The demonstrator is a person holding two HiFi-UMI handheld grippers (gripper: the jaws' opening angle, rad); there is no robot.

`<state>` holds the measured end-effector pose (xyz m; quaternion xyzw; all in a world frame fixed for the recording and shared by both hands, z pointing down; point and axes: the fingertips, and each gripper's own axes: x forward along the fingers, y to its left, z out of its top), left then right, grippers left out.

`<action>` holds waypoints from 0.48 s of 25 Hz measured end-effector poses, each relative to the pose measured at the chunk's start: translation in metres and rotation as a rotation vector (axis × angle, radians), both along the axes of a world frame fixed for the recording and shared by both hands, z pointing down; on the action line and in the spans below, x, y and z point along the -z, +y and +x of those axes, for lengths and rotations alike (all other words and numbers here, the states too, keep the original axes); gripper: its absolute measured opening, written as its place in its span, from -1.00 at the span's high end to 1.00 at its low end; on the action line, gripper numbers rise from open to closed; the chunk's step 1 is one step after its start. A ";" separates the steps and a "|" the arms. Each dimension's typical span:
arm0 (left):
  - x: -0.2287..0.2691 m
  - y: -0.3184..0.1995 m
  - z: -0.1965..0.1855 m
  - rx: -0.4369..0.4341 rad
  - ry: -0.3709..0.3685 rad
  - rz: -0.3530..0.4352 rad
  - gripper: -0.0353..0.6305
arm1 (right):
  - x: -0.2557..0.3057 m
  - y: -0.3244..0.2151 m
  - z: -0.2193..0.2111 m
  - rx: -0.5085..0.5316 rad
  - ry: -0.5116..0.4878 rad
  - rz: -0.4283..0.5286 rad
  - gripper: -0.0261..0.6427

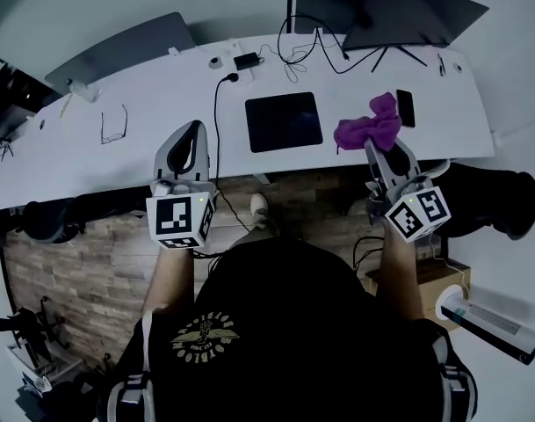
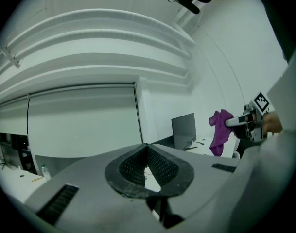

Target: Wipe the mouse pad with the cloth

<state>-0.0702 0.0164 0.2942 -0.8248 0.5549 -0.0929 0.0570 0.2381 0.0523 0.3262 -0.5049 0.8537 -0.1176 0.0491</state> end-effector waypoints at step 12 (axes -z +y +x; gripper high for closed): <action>-0.008 -0.096 -0.032 -0.009 0.038 -0.031 0.89 | 0.007 -0.095 -0.046 0.027 0.029 -0.024 0.67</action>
